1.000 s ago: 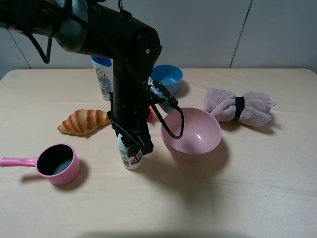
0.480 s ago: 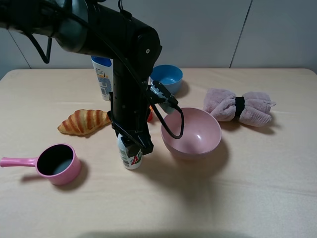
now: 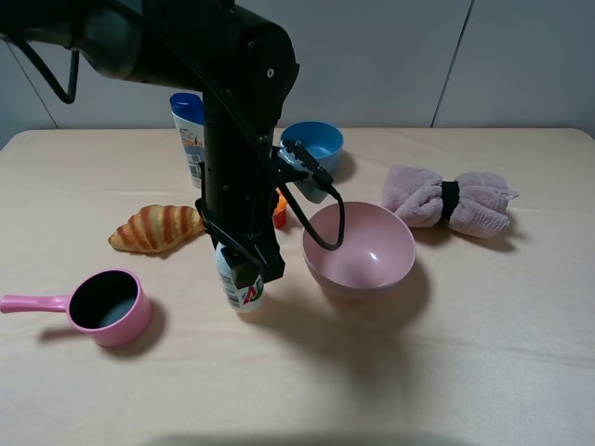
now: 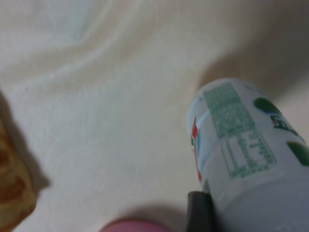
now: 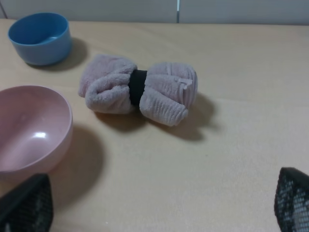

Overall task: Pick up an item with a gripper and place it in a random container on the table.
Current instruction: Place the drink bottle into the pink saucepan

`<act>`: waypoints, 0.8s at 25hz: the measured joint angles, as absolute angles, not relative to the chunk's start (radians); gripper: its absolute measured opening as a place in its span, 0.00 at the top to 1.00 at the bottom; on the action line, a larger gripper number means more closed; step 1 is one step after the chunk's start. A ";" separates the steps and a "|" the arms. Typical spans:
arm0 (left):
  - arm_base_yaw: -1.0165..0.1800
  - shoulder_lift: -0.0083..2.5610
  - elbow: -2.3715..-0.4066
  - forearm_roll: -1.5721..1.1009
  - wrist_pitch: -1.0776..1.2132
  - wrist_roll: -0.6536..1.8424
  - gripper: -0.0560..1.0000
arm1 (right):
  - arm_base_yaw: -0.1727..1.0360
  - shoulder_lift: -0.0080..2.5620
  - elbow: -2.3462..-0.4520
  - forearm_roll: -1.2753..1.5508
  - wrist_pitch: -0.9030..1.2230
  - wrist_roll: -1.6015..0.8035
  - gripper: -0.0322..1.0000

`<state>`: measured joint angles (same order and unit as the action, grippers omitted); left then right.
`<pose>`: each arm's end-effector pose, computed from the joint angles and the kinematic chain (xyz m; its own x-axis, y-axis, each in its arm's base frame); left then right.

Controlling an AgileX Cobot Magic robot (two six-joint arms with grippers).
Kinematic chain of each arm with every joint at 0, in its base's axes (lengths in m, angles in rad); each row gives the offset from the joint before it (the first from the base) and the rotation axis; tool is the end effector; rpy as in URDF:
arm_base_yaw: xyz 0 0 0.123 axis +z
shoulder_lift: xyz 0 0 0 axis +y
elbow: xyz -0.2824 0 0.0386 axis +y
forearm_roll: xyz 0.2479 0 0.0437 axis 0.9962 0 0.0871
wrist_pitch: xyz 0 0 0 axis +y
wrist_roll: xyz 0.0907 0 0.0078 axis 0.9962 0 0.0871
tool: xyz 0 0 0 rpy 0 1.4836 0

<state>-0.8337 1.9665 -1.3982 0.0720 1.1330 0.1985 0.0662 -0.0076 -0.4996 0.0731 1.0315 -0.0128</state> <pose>0.2551 -0.2722 0.1814 -0.4858 0.8723 0.0560 0.8738 0.4832 0.0538 -0.0053 0.0054 0.2796 -0.4242 -0.0033 -0.9055 -0.1122 0.9925 0.0489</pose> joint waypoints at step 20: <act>-0.834 1.863 -1.533 0.071 1.178 0.137 0.44 | 0.066 -0.008 -0.500 0.075 1.032 -0.013 0.30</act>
<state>-0.8337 1.8633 -1.5329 0.0710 1.1782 0.1367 0.0662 -0.0076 -0.4996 0.0752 1.0315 -0.0128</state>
